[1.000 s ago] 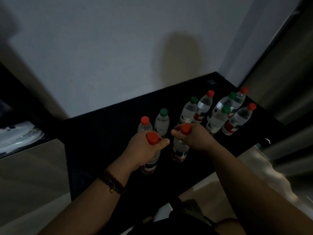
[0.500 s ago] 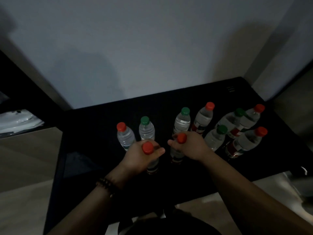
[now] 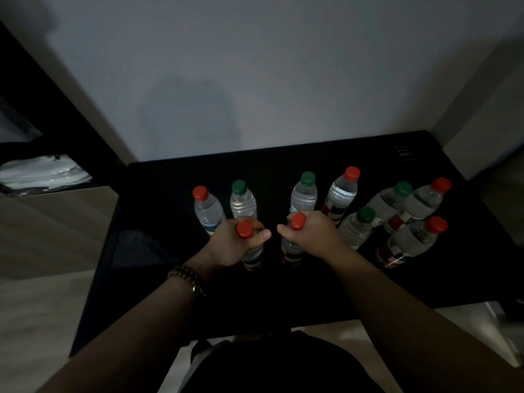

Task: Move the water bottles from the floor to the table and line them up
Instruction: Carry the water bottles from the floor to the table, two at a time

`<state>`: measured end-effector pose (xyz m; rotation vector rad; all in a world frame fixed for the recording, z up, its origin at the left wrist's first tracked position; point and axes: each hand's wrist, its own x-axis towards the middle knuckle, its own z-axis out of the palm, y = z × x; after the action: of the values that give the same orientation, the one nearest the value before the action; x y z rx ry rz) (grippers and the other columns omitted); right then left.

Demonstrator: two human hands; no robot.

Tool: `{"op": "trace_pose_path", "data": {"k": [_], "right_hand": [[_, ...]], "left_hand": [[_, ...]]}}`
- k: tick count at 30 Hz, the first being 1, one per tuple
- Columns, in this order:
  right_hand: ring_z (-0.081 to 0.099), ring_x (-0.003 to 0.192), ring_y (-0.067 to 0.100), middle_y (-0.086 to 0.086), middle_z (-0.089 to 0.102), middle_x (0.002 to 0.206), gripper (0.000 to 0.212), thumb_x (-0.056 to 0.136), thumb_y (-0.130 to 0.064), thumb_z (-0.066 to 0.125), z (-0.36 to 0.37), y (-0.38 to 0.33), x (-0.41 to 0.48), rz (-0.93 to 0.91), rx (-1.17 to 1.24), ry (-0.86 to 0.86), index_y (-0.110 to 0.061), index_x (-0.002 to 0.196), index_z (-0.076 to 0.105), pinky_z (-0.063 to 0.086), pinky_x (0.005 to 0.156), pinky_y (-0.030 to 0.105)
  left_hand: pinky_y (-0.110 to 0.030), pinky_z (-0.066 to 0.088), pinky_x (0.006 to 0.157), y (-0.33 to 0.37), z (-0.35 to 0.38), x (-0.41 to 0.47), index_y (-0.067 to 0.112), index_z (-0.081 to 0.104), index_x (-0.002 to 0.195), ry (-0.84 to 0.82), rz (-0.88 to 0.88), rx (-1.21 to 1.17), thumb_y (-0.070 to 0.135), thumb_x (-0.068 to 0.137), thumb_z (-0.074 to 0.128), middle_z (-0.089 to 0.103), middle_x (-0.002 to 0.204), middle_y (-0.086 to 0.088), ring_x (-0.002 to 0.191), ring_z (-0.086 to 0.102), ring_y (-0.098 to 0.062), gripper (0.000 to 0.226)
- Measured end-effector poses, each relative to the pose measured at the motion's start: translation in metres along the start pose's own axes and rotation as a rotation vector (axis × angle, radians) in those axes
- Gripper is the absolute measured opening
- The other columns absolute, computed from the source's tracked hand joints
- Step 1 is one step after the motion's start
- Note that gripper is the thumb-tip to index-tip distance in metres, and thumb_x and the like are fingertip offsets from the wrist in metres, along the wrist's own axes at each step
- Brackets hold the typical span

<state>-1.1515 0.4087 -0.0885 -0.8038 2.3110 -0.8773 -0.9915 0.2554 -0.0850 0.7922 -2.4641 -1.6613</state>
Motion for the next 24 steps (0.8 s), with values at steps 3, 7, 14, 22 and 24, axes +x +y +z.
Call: {"op": "trace_pose_path", "data": {"k": [3,7,14,22,24], "right_hand": [[0.060,0.095,0.009,-0.005,0.069,0.103,0.049,0.079,-0.050,0.079,-0.005,-0.003,0.004,-0.012,-0.062,-0.041,-0.020,0.117,0.069,0.041,0.078,0.023],[0.058,0.098,0.006,-0.007,0.069,0.115,0.049,0.079,-0.048,0.079,-0.010,-0.011,0.008,-0.024,-0.168,-0.095,-0.025,0.122,0.068,0.040,0.075,0.021],[0.061,0.105,0.007,-0.005,0.067,0.125,0.048,0.085,-0.041,0.077,-0.020,-0.033,0.010,-0.044,-0.211,-0.136,-0.027,0.129,0.064,0.043,0.077,0.021],[0.065,0.086,0.007,-0.013,0.070,0.099,0.018,0.092,-0.041,0.068,-0.025,-0.100,-0.005,-0.254,-0.258,0.055,-0.031,0.107,0.071,0.055,0.072,0.027],[0.060,0.075,0.005,-0.014,0.068,0.091,0.010,0.093,-0.041,0.066,-0.016,-0.128,-0.010,-0.336,-0.303,0.126,-0.032,0.096,0.071,0.048,0.061,0.023]], "left_hand": [[-0.016,0.050,0.068,-0.004,0.002,0.005,0.033,0.073,0.087,0.006,-0.025,-0.021,0.051,0.083,0.077,0.073,0.086,0.009,0.079,0.068,-0.003,0.019],[-0.018,0.051,0.071,-0.009,0.005,0.009,0.038,0.072,0.089,0.011,-0.042,-0.023,0.068,0.073,0.075,0.073,0.091,0.012,0.084,0.069,-0.003,0.033],[-0.022,0.052,0.085,-0.014,0.001,0.012,0.038,0.068,0.098,0.060,-0.097,-0.005,0.071,0.053,0.085,0.071,0.105,0.013,0.099,0.067,0.000,0.059],[-0.023,0.055,0.088,0.022,-0.045,-0.025,0.028,0.062,0.119,0.156,-0.105,0.215,0.036,0.072,0.090,0.068,0.109,0.014,0.098,0.066,-0.002,0.055],[-0.025,0.056,0.088,0.030,-0.070,-0.043,0.024,0.065,0.116,0.257,-0.107,0.243,0.034,0.075,0.089,0.070,0.106,0.011,0.095,0.068,-0.004,0.048]]}}
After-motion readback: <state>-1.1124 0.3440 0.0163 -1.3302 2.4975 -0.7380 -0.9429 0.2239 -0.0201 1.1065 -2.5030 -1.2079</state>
